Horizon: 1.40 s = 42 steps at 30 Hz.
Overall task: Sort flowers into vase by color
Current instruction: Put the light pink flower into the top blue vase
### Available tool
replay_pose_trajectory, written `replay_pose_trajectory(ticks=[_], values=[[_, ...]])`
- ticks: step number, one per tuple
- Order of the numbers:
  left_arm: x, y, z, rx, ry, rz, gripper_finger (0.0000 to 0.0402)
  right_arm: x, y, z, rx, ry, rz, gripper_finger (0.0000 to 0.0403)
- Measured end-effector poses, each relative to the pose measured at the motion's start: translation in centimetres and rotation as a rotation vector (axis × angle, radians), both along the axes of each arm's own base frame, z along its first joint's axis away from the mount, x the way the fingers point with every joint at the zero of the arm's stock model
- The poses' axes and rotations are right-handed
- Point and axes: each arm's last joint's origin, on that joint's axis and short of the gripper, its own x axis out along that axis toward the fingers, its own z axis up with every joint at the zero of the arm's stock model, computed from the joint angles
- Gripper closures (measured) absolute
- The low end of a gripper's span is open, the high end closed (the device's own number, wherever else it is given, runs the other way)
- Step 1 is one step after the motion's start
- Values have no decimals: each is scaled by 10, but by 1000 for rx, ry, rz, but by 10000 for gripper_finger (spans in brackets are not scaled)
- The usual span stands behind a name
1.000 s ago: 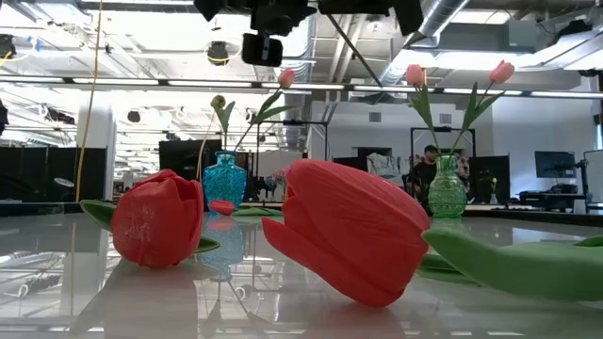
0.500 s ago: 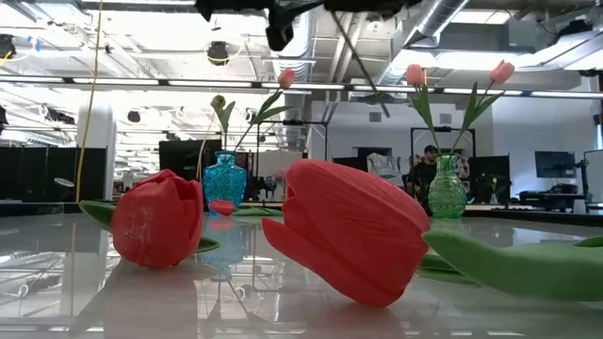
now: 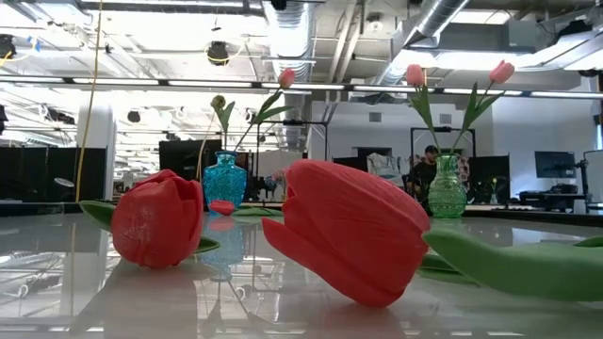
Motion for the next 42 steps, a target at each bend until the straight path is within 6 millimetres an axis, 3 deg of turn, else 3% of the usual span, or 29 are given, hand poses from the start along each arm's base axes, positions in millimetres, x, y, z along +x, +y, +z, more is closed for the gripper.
replay_pose_trajectory(ticks=[7, 17, 42], values=[[24, -27, 1, 55, -125, 97, 196, 10, -10, -1, 59, -66, 50, 386], [34, -27, -9, -49, -81, 95, 196, 25, -8, -15, 83, -29, 61, 383], [39, -35, -15, -85, -42, 74, 196, 24, -19, -13, 82, -55, 18, 383]])
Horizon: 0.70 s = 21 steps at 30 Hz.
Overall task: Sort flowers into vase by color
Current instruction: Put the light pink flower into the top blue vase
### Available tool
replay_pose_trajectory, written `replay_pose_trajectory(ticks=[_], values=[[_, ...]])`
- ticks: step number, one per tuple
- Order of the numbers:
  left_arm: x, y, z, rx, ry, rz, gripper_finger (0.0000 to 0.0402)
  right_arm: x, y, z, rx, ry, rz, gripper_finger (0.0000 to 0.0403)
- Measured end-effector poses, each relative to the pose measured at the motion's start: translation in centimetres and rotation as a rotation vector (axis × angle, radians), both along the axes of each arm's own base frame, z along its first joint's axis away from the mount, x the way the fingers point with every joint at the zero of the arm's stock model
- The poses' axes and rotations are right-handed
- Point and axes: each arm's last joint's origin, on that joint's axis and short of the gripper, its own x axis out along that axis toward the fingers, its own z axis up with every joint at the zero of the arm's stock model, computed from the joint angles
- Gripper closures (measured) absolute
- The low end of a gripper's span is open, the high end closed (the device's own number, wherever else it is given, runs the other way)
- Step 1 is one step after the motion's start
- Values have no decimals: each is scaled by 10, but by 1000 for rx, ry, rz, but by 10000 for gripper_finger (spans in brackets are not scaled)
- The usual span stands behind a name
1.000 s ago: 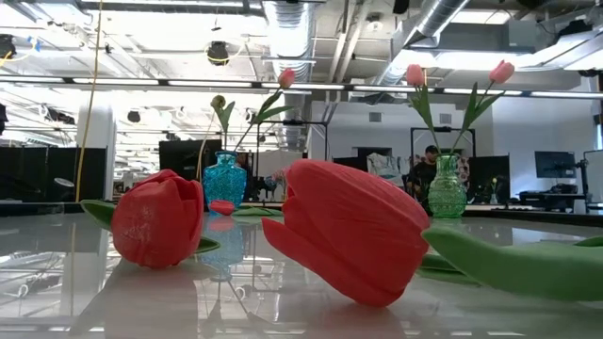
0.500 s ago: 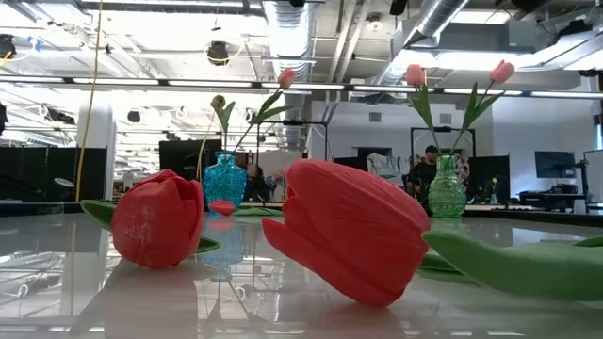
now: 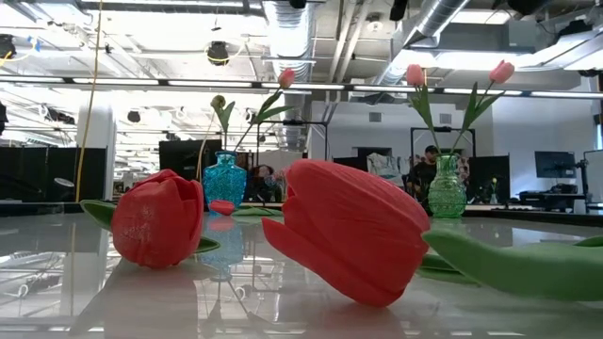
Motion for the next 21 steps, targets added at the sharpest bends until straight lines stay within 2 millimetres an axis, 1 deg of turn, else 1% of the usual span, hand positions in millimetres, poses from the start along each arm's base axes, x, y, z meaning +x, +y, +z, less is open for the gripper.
replay_pose_trajectory(ticks=[12, 15, 21], values=[[0, 1, 2, -6, -16, 38, 199, 0, 0, -1, -1, 12, 0, 383], [0, 1, 2, -6, -17, 41, 217, 0, 0, -1, -1, 12, -1, 383], [0, 2, 2, -9, -17, 52, 280, 0, 0, -1, -1, 12, 0, 383]])
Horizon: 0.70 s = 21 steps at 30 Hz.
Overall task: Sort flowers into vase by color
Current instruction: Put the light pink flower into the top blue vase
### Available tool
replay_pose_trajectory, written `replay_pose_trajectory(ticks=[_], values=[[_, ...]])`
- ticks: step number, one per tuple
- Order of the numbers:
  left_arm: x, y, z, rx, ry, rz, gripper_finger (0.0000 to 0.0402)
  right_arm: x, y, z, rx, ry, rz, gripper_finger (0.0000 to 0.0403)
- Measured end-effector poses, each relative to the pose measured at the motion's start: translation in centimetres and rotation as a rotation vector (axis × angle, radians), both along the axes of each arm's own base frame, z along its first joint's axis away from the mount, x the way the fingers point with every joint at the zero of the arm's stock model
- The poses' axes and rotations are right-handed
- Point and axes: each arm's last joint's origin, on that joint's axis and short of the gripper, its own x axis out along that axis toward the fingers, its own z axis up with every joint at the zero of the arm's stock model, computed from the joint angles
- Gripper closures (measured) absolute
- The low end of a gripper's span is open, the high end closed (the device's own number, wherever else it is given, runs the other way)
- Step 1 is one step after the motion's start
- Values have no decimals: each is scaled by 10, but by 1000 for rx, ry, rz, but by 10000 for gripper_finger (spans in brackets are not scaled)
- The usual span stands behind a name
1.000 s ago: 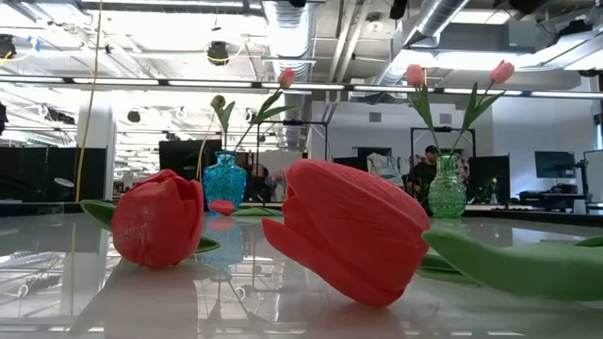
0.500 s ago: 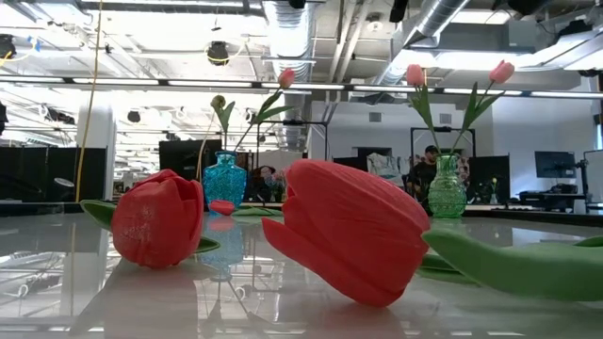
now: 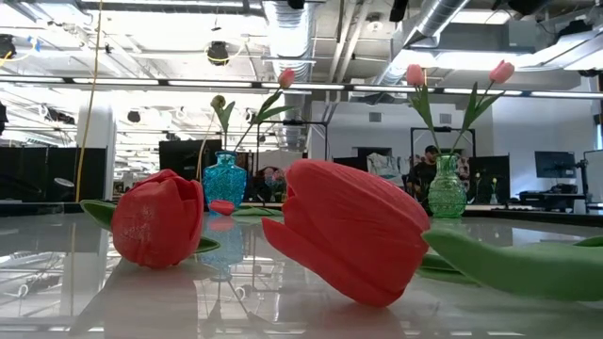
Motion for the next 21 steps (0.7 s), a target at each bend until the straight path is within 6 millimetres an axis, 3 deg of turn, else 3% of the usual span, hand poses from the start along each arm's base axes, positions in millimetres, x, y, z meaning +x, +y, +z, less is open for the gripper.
replay_pose_trajectory(ticks=[10, 15, 21], values=[[0, 1, 0, -1, 2, 26, 352, 0, 0, 0, 0, 0, 0, 381], [0, 1, 0, 2, 2, 26, 393, 0, 0, 0, 1, 0, 1, 360], [0, 1, -1, 1, 7, 38, 400, 0, 0, 0, 3, 0, 1, 346]])
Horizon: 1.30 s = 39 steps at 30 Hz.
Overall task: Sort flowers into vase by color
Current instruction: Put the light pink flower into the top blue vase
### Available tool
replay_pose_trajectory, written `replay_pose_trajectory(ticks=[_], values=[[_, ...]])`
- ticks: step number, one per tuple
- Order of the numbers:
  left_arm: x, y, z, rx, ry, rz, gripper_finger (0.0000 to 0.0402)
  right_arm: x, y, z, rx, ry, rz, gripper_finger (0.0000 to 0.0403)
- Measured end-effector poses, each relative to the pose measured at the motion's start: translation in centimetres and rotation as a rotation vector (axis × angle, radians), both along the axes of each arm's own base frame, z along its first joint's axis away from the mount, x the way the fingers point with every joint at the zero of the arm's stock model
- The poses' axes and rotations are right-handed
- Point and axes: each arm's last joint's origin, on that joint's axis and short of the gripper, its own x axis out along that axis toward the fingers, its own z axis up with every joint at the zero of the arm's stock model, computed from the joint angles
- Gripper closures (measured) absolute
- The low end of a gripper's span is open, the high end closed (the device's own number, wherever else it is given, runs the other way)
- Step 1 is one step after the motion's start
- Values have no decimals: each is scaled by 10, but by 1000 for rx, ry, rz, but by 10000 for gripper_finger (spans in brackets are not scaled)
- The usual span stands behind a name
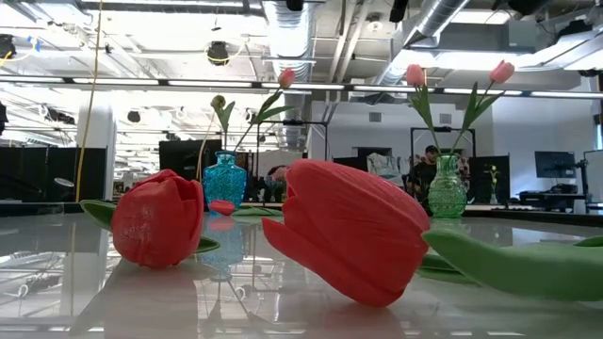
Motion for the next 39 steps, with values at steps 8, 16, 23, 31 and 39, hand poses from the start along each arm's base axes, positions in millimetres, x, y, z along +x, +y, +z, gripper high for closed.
replay_pose_trajectory(ticks=[8, 16, 23, 31, 39], values=[[0, 0, -1, -2, 10, 15, 401, 0, 0, 0, -3, 1, -1, 341], [-5, 11, 0, -4, 27, 46, 401, 0, -5, -1, -28, 17, -30, 268], [-25, 28, 9, 34, 54, 134, 401, 2, -16, -9, -29, 99, -69, 171], [-72, 54, 27, 146, 133, 375, 401, 2, -24, -12, -27, 135, -98, 145], [-113, 89, 34, 165, 196, 578, 401, 2, -32, -13, -25, 143, -127, 145]])
